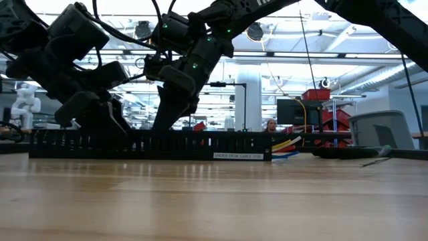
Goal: Ziptie cables
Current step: Close the cable duct
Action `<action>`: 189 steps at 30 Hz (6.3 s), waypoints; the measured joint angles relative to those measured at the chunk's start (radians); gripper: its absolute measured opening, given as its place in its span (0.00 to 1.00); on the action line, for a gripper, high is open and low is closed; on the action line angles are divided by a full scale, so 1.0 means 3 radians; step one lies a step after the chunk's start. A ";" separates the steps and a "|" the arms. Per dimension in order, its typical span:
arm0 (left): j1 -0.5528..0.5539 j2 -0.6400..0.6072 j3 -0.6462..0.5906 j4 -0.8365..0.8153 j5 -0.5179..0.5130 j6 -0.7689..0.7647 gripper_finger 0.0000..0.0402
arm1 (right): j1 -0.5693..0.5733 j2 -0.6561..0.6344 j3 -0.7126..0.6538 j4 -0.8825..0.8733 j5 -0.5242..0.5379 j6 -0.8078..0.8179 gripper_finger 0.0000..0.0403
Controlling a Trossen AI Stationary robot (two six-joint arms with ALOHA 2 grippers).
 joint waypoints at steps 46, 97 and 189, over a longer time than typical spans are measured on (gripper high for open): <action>0.0142 0.0195 0.0160 -0.0336 0.0251 -0.0008 0.99 | 0.0003 -0.0004 0.0003 -0.0010 0.0020 -0.0004 0.60; -0.0411 -0.1279 -0.0117 -0.0777 -0.0023 -0.0272 0.99 | 0.0001 -0.0011 0.0008 -0.0102 0.0023 -0.0005 0.60; 0.0052 -0.0437 -0.0387 0.0269 0.0134 -0.0060 0.84 | 0.0003 0.0028 0.0006 0.0031 0.0009 -0.0075 0.60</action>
